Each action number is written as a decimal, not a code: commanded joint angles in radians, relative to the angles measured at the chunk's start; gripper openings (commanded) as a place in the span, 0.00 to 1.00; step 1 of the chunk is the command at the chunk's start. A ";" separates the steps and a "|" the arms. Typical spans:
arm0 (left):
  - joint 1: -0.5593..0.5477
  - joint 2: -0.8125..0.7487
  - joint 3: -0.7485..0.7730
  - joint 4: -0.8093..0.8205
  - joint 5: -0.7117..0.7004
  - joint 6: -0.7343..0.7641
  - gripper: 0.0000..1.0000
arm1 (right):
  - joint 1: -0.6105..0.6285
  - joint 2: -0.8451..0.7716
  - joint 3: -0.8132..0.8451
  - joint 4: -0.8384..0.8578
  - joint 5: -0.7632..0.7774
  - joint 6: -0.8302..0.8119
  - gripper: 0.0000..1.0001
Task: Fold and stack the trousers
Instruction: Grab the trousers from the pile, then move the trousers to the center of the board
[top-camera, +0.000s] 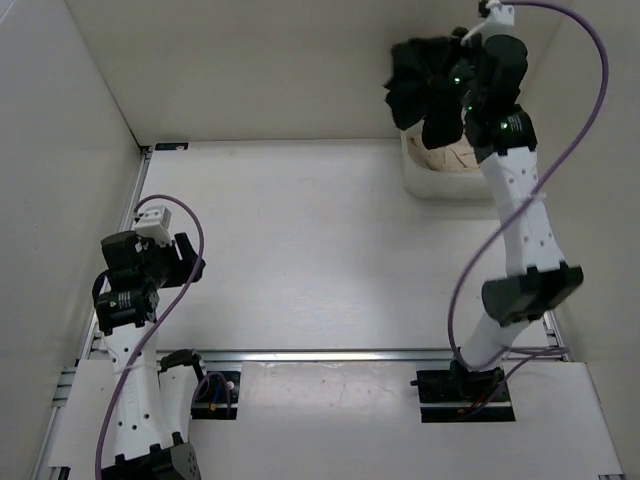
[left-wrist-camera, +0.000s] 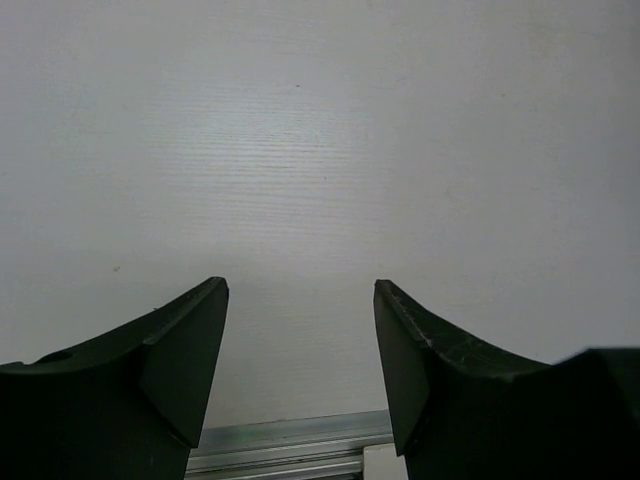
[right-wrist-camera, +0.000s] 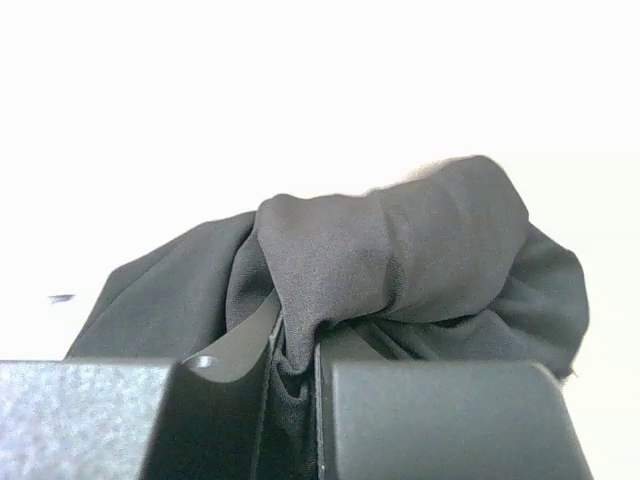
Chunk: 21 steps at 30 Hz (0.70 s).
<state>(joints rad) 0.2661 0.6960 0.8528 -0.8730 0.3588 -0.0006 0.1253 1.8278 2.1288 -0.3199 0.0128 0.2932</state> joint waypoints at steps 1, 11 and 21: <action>-0.001 -0.004 0.058 0.020 0.006 0.001 0.71 | 0.262 -0.237 0.022 0.200 -0.099 -0.074 0.00; -0.048 -0.033 0.181 0.062 -0.135 0.001 0.77 | 0.632 -0.199 0.042 0.300 0.041 -0.039 0.00; -0.120 -0.043 0.282 0.071 -0.420 0.001 0.87 | 0.642 -0.088 -0.230 -0.004 0.168 0.124 0.11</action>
<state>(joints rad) 0.1608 0.6544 1.1225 -0.8032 0.0380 0.0006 0.7681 1.7428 1.9327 -0.2127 0.1150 0.3832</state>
